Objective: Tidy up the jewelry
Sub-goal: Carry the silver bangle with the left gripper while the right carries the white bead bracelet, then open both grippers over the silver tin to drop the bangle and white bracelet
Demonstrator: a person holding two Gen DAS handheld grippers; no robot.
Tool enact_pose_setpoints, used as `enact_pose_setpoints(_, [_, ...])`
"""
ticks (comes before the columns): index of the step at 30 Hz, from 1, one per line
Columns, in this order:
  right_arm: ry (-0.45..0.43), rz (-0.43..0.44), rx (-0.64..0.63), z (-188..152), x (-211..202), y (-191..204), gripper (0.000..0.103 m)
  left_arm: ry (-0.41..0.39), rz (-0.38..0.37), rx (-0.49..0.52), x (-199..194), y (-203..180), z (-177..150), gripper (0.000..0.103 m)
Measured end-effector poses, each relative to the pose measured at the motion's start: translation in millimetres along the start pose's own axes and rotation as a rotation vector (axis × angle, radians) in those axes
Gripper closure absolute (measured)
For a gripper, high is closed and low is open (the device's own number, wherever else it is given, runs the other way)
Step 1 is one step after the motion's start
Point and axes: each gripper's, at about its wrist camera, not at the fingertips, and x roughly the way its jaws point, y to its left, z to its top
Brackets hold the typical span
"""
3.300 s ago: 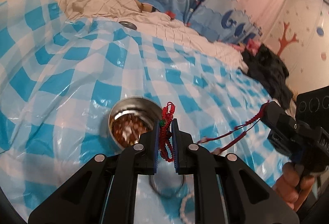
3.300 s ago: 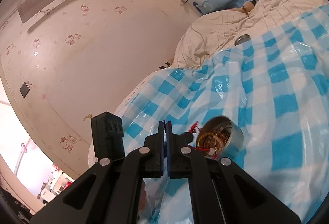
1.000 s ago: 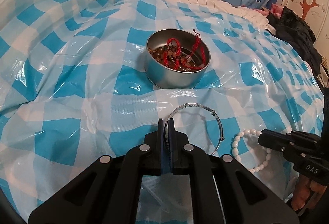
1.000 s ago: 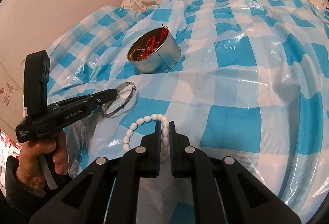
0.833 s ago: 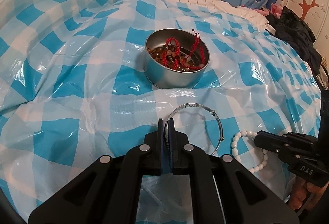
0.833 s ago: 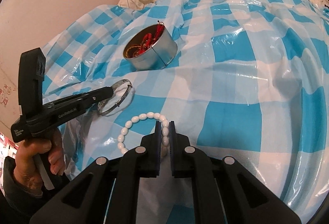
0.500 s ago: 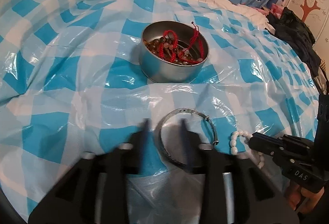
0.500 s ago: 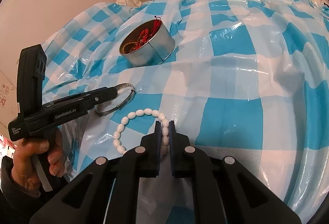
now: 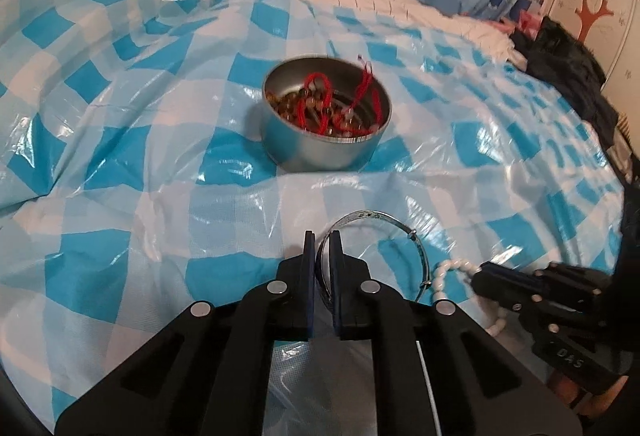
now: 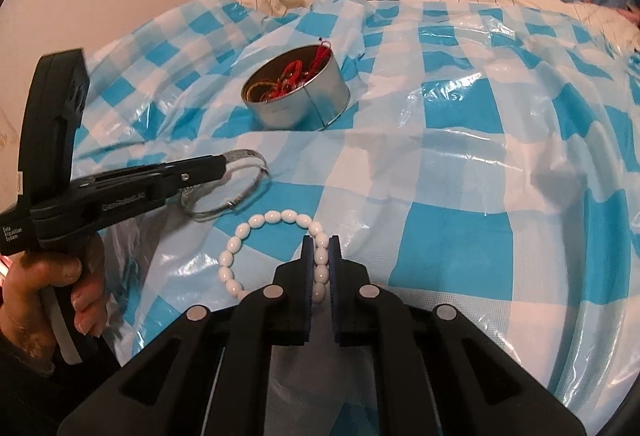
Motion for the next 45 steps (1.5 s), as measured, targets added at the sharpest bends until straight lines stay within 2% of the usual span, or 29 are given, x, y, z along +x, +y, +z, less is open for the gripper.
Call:
enact_pose_setpoints(5, [-0.054,0.049,0.038,5,-11,-4,0.095,-0.025,-0.041,-0.055,-10,12,6,0.097])
enact_pose_setpoints(12, [-0.133,0.088,0.037,13,-29,1,0.095,-0.037,-0.058,-0.079,-16,19,8,0.097])
enact_pose_setpoints(29, [-0.236,0.162,0.029,39,-55,7,0.095,-0.105,-0.044,-0.084,-37,23,24,0.097])
enact_pose_setpoints(37, [-0.267,0.201,0.003,74,-52,15,0.095,-0.115,0.018,-0.057,-16,16,52,0.097])
enact_pose_setpoints(42, [-0.268,0.200,-0.033,102,-38,21,0.095,-0.127,0.002,-0.086,7,21,82,0.097])
enact_pose_setpoints(44, [-0.272,0.203,-0.043,117,-30,24,0.095,-0.115,-0.013,-0.092,18,22,90,0.092])
enact_pose_setpoints(45, [-0.274,0.207,-0.046,123,-26,25,0.095,-0.107,-0.011,-0.103,24,24,94,0.084])
